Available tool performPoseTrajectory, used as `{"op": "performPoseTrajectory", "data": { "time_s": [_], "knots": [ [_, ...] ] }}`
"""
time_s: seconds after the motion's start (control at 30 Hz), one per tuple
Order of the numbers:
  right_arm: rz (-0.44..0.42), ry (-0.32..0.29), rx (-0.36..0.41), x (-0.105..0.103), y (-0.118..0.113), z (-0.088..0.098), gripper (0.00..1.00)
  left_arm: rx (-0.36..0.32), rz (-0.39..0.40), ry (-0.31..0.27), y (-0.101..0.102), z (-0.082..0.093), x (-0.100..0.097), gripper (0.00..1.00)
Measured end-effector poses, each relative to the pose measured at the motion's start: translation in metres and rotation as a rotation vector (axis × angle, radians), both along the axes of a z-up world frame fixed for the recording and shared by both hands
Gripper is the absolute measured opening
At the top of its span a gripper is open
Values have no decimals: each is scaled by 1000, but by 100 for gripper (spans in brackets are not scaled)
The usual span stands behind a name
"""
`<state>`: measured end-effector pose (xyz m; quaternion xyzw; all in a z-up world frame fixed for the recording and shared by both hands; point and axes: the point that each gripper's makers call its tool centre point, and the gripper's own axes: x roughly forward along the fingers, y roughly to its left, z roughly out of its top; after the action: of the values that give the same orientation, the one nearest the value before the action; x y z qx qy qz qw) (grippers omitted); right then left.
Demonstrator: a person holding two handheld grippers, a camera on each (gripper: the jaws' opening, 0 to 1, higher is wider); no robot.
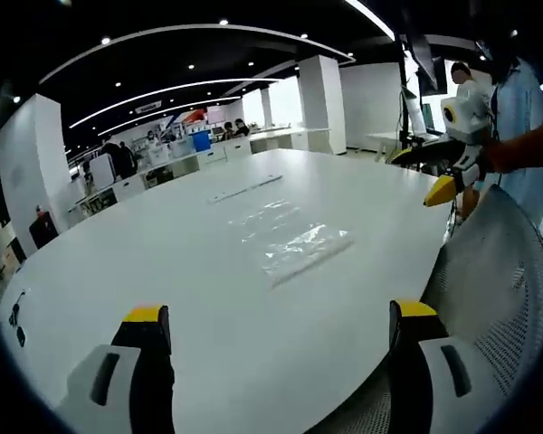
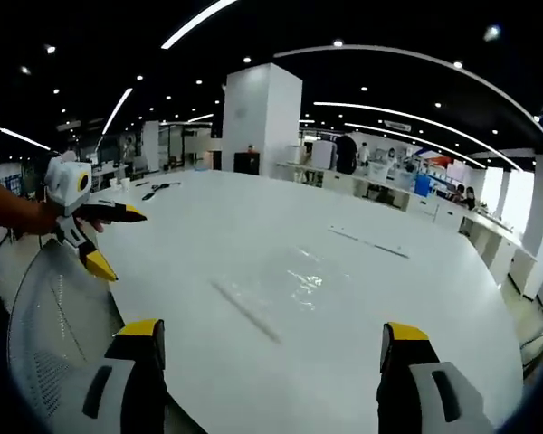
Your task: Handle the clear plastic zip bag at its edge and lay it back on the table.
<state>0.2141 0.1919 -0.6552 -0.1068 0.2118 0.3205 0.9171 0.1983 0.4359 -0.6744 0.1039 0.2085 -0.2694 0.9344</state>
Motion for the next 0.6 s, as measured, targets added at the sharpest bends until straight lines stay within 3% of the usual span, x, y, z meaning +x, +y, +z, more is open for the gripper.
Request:
{"op": "performPoseTrajectory", "data": {
  "time_s": [0.13, 0.27, 0.6],
  "knots": [
    [-11, -49, -21, -2, -3, 1, 100, 10, 1, -19, 0, 2, 0, 99],
    [-19, -5, -6, -6, -4, -6, 100, 7, -3, -11, -4, 1, -1, 99],
    [-38, 10, 23, -6, -10, -12, 100, -5, 10, -4, -5, -4, 0, 99]
  ]
}}
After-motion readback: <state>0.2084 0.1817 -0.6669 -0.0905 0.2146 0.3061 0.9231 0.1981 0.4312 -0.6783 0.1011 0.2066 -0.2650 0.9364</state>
